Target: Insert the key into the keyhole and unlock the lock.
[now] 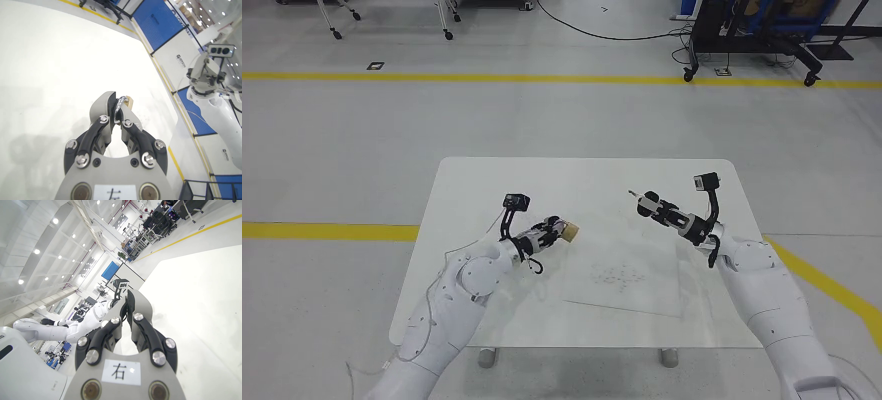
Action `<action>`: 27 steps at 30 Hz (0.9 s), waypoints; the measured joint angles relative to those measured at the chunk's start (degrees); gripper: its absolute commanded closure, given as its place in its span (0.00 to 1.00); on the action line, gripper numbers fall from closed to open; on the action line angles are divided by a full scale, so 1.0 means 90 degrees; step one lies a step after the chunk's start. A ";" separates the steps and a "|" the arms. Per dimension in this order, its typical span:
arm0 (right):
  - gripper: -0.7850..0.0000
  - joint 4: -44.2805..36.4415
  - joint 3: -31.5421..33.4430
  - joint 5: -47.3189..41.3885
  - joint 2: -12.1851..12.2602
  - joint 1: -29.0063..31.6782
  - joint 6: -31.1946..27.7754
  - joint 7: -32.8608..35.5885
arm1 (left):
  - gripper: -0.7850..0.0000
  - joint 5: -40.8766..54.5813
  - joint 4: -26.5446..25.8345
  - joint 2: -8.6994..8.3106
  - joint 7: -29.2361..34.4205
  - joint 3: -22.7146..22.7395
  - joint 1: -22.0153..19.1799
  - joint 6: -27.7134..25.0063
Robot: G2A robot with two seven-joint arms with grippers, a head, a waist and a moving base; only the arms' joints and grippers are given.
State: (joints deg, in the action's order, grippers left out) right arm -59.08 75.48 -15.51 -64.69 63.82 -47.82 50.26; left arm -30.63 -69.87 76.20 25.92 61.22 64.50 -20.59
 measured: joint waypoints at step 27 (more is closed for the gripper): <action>1.00 0.0939 -0.1307 -0.0086 -0.0489 -0.0808 0.0497 -0.1170 | 1.00 0.5248 0.1352 0.0095 0.2598 0.0576 -0.0502 0.0371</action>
State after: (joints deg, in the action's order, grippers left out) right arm -50.63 63.72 -16.29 -69.09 56.54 -43.34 39.73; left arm 16.60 -57.70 77.05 49.30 66.41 59.98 -17.26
